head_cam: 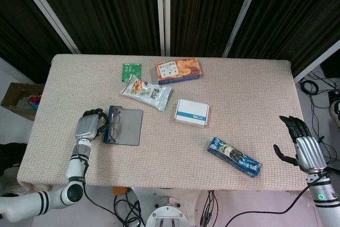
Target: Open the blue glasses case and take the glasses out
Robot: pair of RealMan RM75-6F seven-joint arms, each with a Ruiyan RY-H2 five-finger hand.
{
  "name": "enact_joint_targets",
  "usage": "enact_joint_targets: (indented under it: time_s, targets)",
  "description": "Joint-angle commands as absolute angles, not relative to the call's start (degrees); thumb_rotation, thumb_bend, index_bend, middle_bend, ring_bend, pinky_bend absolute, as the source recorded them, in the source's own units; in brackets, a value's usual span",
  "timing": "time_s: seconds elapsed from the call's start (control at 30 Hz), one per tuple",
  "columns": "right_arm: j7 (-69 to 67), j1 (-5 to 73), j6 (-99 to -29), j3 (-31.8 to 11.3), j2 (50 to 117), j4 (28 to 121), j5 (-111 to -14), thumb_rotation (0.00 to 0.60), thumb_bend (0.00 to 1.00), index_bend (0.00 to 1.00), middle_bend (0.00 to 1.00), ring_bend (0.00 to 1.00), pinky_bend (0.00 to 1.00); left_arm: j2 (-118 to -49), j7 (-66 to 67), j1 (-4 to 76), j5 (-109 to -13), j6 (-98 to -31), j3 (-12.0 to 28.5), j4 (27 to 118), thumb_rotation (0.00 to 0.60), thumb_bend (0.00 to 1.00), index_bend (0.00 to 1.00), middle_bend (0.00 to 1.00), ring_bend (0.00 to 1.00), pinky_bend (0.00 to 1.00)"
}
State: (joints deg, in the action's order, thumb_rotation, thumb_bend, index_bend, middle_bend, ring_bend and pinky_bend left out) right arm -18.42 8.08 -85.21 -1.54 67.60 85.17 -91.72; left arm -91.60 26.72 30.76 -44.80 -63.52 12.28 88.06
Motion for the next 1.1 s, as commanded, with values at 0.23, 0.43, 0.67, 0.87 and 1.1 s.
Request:
enact_joint_targets:
  time_s: [0.23, 0.43, 0.67, 0.87, 1.1]
  targets:
    - [-18.81, 7.64, -85.43, -1.47, 67.66, 84.85, -91.37, 0.6, 0.31, 0.08, 0.13, 0.04, 0.1, -94.22, 31.33, 35.47, -47.63, -62.8, 12.37, 90.53, 0.0, 0.5, 0.38, 0.16, 0.11, 0.12]
    - [-19.21, 7.66, -85.32, -1.54, 67.71, 84.48, -91.32, 0.6, 0.31, 0.08, 0.13, 0.04, 0.1, -94.15, 32.33, 35.28, -51.3, -66.23, 10.96, 91.57, 0.008, 0.5, 0.37, 0.15, 0.11, 0.12]
    - [-19.48, 8.15, -84.72, -1.68, 68.07, 84.08, -91.44, 0.6, 0.31, 0.08, 0.13, 0.04, 0.1, -92.76, 31.74, 33.67, -51.76, -67.92, 9.64, 92.16, 0.309, 0.42, 0.31, 0.14, 0.11, 0.12]
    - [-19.67, 8.23, -84.54, -1.68, 68.15, 83.83, -91.37, 0.6, 0.31, 0.08, 0.13, 0.04, 0.1, -92.29, 30.28, 32.74, -51.99, -67.88, 8.98, 92.03, 0.366, 0.29, 0.3, 0.14, 0.11, 0.12]
    - [-19.9, 8.01, -84.77, -1.63, 68.16, 83.67, -91.28, 0.6, 0.31, 0.08, 0.13, 0.04, 0.1, -93.38, 30.72, 33.1, -51.24, -67.01, 8.91, 89.57, 0.537, 0.28, 0.3, 0.14, 0.11, 0.12]
